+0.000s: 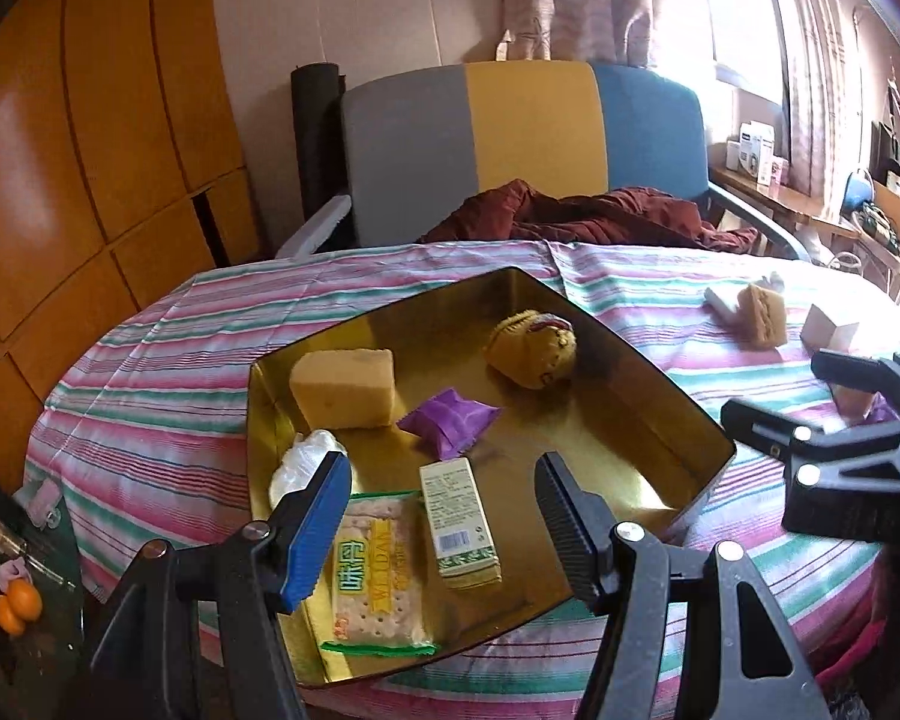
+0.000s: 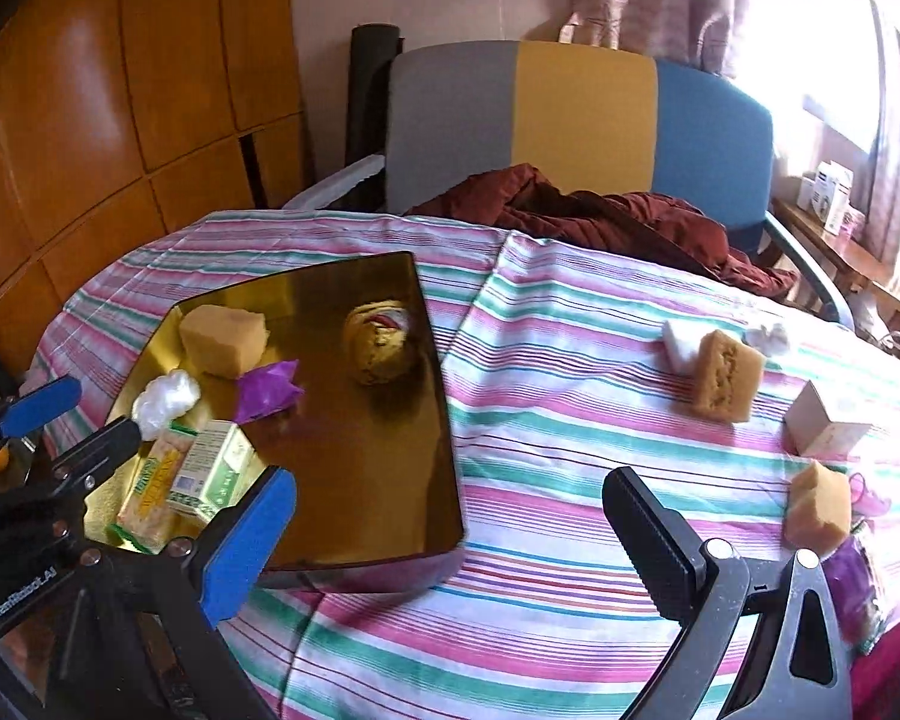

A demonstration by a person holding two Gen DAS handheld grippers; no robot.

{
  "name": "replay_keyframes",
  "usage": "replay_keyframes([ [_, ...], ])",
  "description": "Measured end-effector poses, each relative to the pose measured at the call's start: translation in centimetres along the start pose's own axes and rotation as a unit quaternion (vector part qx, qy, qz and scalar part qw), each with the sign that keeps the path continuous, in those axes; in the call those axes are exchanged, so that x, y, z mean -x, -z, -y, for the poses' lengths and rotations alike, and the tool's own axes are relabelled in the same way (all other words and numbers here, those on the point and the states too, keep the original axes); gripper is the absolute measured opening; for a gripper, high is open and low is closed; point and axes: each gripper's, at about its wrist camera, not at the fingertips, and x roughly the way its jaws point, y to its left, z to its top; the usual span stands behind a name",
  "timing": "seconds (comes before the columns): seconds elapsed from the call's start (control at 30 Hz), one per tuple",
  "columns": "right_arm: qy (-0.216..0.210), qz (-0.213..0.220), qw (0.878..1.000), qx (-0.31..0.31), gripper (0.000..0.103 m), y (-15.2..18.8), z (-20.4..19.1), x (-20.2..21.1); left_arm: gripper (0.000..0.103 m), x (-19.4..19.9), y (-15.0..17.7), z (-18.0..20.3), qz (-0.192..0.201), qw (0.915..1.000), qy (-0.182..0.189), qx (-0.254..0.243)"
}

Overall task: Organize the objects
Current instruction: 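Move both grippers back toward the remaining items on the cloth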

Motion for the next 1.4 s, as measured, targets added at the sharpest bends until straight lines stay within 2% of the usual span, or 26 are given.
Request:
replay_keyframes([
  [0.3,0.041,-0.006,0.999,-0.031,0.103,0.2,4.9,0.2,0.064,-0.3,-0.5,2.2,-0.003,0.9991,0.03,-0.028],
  [0.63,0.122,-0.011,0.987,-0.101,0.103,-0.1,15.1,1.9,0.064,-1.0,-1.2,6.7,-0.02,0.9922,0.1,-0.072],
  [0.83,0.192,-0.001,0.97,-0.147,0.103,-0.5,22.5,3.9,0.065,-1.4,-1.5,8.9,-0.033,0.9862,0.136,-0.09],
  [1.03,0.244,0.019,0.94,-0.237,0.103,0.8,29.5,4.9,0.065,-2.2,-2.3,10.8,-0.047,0.9835,0.147,-0.093],
  [1.17,0.225,0.025,0.92,-0.321,0.103,2.4,32.5,5.7,0.065,-2.8,-2.9,12.4,-0.054,0.981,0.157,-0.1],
  [1.27,0.219,0.032,0.909,-0.354,0.103,3.1,33.6,6.3,0.065,-3.1,-3.4,14.0,-0.055,0.9786,0.165,-0.111],
  [1.4,0.202,0.028,0.9,-0.385,0.103,3.8,34.5,6.2,0.072,-3.5,-4.3,16.1,-0.055,0.9752,0.173,-0.127],
])
